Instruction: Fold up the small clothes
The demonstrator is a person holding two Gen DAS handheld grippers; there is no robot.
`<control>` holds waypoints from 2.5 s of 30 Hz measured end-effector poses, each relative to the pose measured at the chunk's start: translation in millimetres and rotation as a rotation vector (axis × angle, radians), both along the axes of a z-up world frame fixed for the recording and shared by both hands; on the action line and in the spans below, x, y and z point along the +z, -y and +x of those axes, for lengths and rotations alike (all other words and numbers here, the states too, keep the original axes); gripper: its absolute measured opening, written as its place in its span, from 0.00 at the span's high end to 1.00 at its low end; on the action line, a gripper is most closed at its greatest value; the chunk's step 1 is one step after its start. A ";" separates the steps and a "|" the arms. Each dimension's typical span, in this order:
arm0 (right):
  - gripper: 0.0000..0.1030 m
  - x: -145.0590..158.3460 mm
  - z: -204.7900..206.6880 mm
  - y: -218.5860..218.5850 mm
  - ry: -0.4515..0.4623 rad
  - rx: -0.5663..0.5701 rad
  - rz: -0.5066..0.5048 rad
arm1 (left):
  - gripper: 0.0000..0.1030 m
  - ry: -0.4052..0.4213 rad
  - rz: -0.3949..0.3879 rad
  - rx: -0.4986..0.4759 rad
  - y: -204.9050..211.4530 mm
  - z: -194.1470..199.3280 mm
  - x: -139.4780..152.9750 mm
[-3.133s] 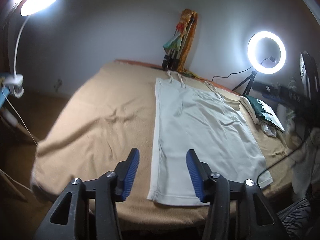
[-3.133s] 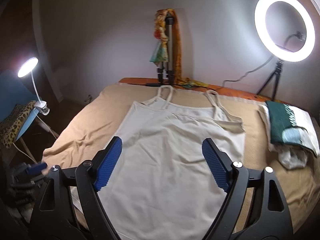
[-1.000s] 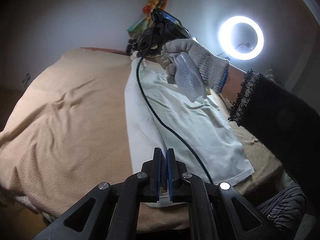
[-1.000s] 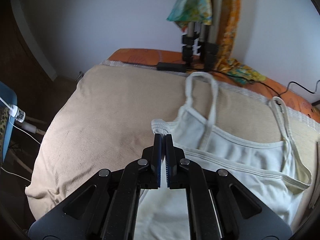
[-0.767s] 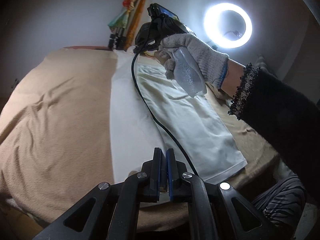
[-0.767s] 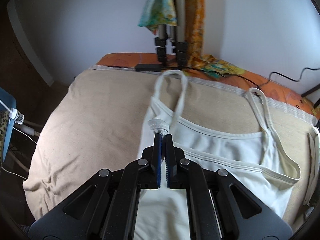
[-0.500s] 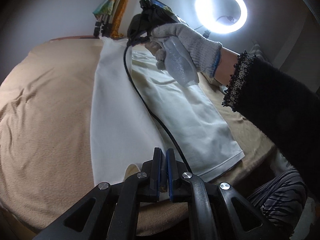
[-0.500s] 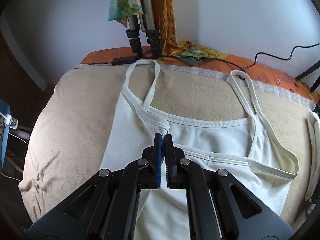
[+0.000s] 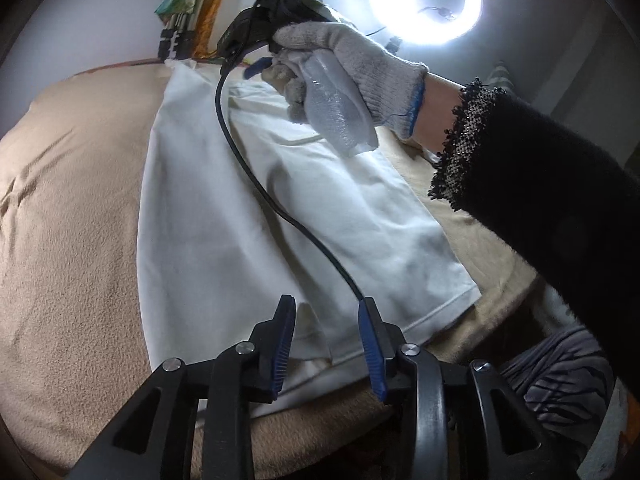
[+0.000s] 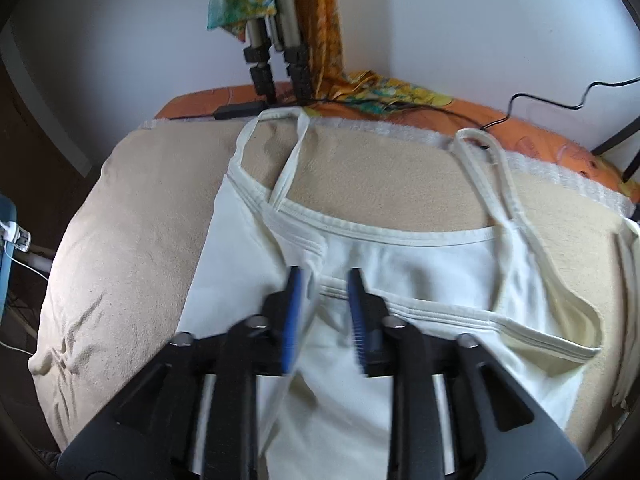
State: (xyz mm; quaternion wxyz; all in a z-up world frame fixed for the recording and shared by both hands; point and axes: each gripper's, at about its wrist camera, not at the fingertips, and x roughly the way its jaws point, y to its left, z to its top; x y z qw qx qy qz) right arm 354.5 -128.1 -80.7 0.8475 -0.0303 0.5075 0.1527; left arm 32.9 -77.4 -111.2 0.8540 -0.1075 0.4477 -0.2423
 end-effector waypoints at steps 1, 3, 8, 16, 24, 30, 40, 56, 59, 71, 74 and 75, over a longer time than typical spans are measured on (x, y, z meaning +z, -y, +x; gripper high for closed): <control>0.62 5.9 -2.9 5.7 0.007 -0.003 0.013 | 0.67 0.006 0.001 -0.004 -0.1 -2.2 1.2; 0.62 21.6 -11.9 22.3 0.024 -0.019 0.047 | 0.67 0.019 -0.002 -0.011 -0.9 -8.2 3.8; 0.62 59.3 -45.2 69.5 0.072 -0.051 0.111 | 0.68 0.082 0.013 -0.006 -5.8 -24.5 14.6; 0.62 98.6 -103.7 149.6 0.136 -0.086 0.133 | 0.70 0.184 0.079 0.017 0.1 -39.3 26.9; 0.62 108.3 -136.2 230.1 0.165 -0.168 0.165 | 0.70 0.205 0.097 -0.055 45.9 -43.1 26.8; 0.62 102.7 -145.2 270.5 0.175 -0.194 0.162 | 0.70 0.221 0.114 -0.132 101.3 -42.0 20.3; 0.62 91.6 -126.8 313.7 0.171 -0.210 0.174 | 0.60 0.191 0.173 -0.242 170.3 -27.6 1.4; 0.62 36.7 -66.3 204.2 0.080 0.032 0.136 | 0.86 0.192 0.218 -0.204 191.5 -7.1 -18.6; 0.62 21.2 -50.9 189.0 0.065 0.047 0.120 | 0.95 0.182 0.190 -0.199 187.4 -2.0 -18.9; 0.92 -20.0 -3.5 200.7 -0.034 -0.057 0.297 | 0.98 0.146 0.113 -0.180 181.0 0.9 -14.8; 0.92 -23.7 4.6 207.6 -0.064 -0.111 0.315 | 0.98 0.130 0.078 -0.167 176.9 0.9 -13.6; 0.92 -24.1 4.7 204.9 -0.065 -0.108 0.297 | 0.98 0.124 0.069 -0.163 174.9 1.5 -13.9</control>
